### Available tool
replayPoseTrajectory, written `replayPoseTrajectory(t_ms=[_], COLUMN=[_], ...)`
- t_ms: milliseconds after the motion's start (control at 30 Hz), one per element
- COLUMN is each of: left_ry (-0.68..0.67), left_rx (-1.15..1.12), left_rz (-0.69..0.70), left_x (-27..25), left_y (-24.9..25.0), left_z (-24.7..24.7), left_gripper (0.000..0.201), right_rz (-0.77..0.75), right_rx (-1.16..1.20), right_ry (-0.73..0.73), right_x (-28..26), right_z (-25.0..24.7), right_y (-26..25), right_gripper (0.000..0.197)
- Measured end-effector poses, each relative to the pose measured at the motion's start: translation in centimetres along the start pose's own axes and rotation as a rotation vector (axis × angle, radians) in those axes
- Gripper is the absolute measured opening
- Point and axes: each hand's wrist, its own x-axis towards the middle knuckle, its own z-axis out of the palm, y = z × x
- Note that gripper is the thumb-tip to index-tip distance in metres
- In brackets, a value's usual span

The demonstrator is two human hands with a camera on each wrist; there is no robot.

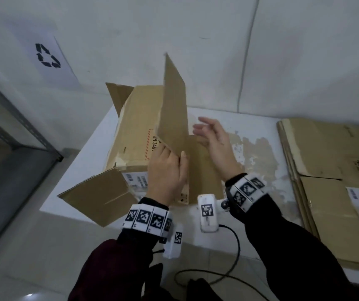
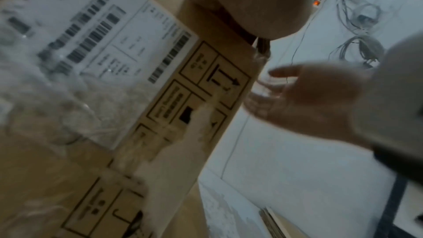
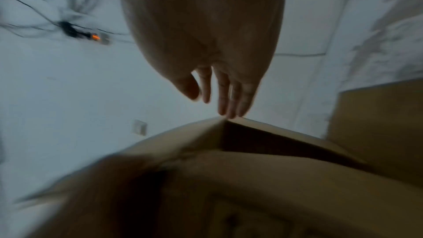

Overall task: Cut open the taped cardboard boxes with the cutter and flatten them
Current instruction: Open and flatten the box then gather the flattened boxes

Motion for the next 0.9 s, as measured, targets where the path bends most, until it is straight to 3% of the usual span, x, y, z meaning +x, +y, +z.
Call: replayPoseTrajectory(t_ms=[100,233,300,400,500,600,700,767,833,900], left_ry=[0.063,0.086,0.099,0.12,0.114,0.121,0.136,0.154,0.191,0.239], left_rx=[0.018,0.035,0.038,0.023,0.024,0.09,0.096,0.03,-0.122,-0.261], left_rz=[0.05,0.086,0.077,0.032,0.024,0.04,-0.03,-0.117,-0.137,-0.047], left_x=[-0.8,-1.7,-1.4,-0.3,0.6,1.1,1.1,0.7,0.1,-0.1], left_y=[-1.3,-2.6,-3.1,-4.4,-5.5,-5.3,-4.0,-2.5,-1.9,-1.9], left_z=[-0.7,-1.7,-2.1,-2.0,-1.0,0.1,0.9,1.3,1.6,1.2], left_gripper=[0.039,0.037,0.036,0.042,0.05,0.056,0.043,0.042,0.049,0.069], right_rz=[0.253,0.277,0.249,0.202,0.183,0.181,0.256,0.32,0.338,0.323], right_rx=[-0.183,-0.231,-0.25,-0.26,-0.136,-0.077,-0.087,-0.117,-0.16,-0.184], right_ry=[-0.17,-0.395,-0.359,-0.194,-0.16,-0.183,-0.294,-0.389,-0.441,-0.461], right_x=[1.8,1.6,1.2,0.3,-1.8,-4.2,-7.1,-9.0,-10.3,-11.0], right_z=[0.5,1.9,1.5,-1.1,-3.8,-5.9,-7.2,-7.2,-6.7,-6.2], right_y=[5.1,7.5,7.9,8.2,7.7,7.3,6.5,5.8,5.4,5.1], right_gripper=[0.04,0.046,0.039,0.022,0.003,0.017,0.006,0.021,0.029,0.036])
